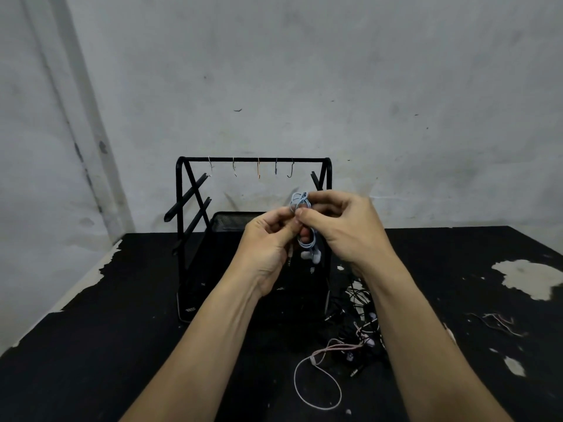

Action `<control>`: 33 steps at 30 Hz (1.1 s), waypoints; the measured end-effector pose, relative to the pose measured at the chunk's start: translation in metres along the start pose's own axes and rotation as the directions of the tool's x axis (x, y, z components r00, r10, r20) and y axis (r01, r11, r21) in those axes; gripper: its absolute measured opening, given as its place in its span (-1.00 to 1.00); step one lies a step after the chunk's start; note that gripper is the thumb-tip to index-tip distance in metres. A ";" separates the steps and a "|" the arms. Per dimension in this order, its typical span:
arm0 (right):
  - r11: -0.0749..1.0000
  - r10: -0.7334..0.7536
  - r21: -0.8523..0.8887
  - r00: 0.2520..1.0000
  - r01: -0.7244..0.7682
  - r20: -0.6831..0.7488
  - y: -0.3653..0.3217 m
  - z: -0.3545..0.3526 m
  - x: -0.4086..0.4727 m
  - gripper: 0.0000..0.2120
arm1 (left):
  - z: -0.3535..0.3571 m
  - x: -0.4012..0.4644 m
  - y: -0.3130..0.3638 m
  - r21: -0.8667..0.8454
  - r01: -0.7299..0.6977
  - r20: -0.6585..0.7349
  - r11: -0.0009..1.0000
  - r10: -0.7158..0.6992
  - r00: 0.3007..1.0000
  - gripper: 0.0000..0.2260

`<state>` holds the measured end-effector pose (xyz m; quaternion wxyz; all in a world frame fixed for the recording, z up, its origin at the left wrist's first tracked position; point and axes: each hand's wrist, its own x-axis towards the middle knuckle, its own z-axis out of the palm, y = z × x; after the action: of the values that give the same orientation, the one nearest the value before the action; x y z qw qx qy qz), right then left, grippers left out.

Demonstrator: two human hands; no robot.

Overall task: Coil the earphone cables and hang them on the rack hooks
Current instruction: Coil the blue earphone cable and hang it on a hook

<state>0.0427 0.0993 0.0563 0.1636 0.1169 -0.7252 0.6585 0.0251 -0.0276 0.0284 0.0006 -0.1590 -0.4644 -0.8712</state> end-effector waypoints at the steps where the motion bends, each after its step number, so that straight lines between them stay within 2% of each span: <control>1: 0.999 0.014 0.039 1.000 -0.014 -0.010 0.000 0.002 0.001 -0.83 | 0.001 0.000 0.001 0.001 -0.004 -0.004 1.000 0.004 1.000 -0.87; 5: 0.983 0.056 0.177 0.998 -0.052 -0.017 0.002 0.007 0.000 -0.87 | 0.003 -0.002 0.006 0.044 -0.054 -0.054 0.998 0.057 0.997 -0.83; 7: 0.983 0.056 0.176 0.998 -0.050 -0.027 0.003 0.006 0.001 -0.86 | 0.003 -0.002 0.008 0.090 -0.039 -0.118 0.995 0.049 0.992 -0.70; 10: 0.982 0.047 0.184 0.999 -0.047 0.000 0.001 0.005 0.000 -0.87 | 0.003 -0.003 0.009 0.057 -0.002 -0.148 0.998 0.011 0.989 -0.66; 17: 0.971 0.009 0.237 0.998 -0.023 0.062 0.004 0.000 0.003 -0.82 | 0.003 -0.002 0.007 -0.041 0.065 -0.062 0.997 -0.068 0.996 -0.68; 21: 0.916 0.050 0.390 0.991 -0.095 0.123 0.004 -0.001 0.004 -0.81 | 0.006 -0.003 0.006 -0.047 0.067 -0.024 0.997 -0.068 0.997 -0.62; 24: 0.824 0.086 0.536 0.976 -0.184 0.202 0.005 -0.001 0.007 -0.76 | 0.007 -0.003 0.006 -0.041 0.051 0.006 0.998 -0.051 0.999 -0.72; 27: 0.828 0.120 0.517 0.968 -0.219 0.219 0.006 -0.002 0.006 -0.69 | 0.006 -0.003 0.005 0.005 -0.005 -0.022 1.000 0.005 1.000 -0.78; 33: 0.872 0.179 0.443 0.979 -0.205 0.101 0.006 0.002 0.006 -0.80 | 0.008 -0.005 -0.001 0.131 -0.122 -0.097 0.984 0.135 0.986 -0.85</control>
<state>0.0352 0.0978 0.0533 0.0450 0.0977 -0.5647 0.8182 0.0319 -0.0211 0.0302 0.0914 -0.1423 -0.5059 -0.8459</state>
